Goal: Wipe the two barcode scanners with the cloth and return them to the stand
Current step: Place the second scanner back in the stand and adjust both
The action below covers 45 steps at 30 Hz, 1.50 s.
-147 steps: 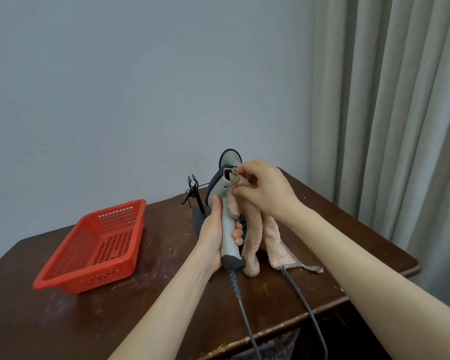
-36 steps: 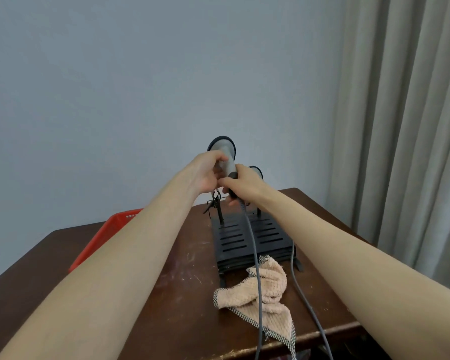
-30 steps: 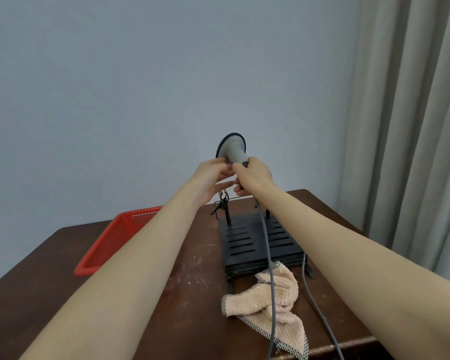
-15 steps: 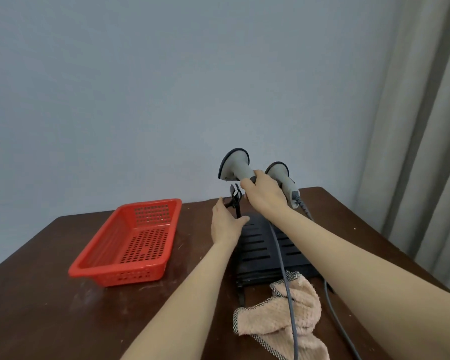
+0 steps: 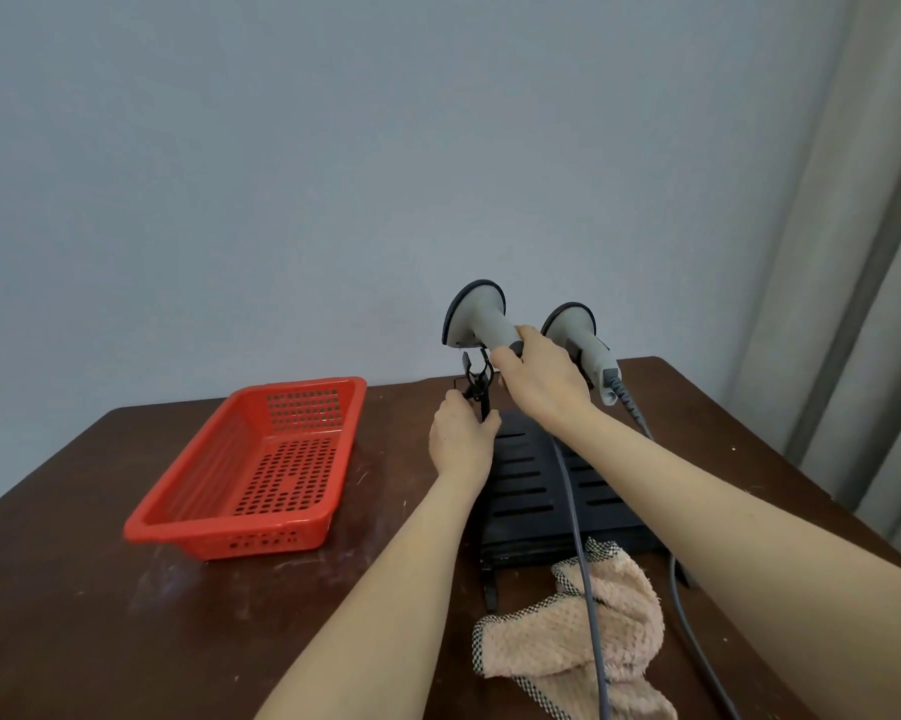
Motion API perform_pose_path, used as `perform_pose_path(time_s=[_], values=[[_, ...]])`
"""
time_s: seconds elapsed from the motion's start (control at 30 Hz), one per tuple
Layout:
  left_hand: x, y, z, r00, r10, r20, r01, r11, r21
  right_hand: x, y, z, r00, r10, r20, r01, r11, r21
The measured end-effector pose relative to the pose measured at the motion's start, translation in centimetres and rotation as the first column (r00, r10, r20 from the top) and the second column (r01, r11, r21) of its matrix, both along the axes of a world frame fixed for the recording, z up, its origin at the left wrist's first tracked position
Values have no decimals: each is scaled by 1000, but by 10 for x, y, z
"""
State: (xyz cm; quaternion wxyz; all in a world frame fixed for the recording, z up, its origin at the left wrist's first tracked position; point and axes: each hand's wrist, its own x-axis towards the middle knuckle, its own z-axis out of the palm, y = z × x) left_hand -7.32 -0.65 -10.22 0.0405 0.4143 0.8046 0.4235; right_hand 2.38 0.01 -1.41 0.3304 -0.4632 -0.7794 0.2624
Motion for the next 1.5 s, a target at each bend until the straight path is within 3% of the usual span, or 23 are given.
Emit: perform_pose_path(time_s=[0.27, 0.67, 0.93, 1.23, 1.5], values=[[5, 3, 1, 998, -12, -61, 8, 998, -60, -5, 2, -2, 999, 23, 28, -23, 1000, 12], [5, 1, 3, 986, -39, -165, 20, 993, -114, -14, -5, -1, 967, 28, 252, -55, 993, 103], [0, 7, -2, 960, -62, -274, 15, 986, -167, -16, -8, -7, 945, -2, 327, -26, 996, 81], [-6, 10, -7, 960, -73, -269, 30, 987, -160, -25, -13, -13, 912, -111, 396, 59, 988, 141], [-7, 7, -5, 968, -85, -237, 55, 990, -130, -27, -11, -12, 901, -111, 420, 57, 989, 139]])
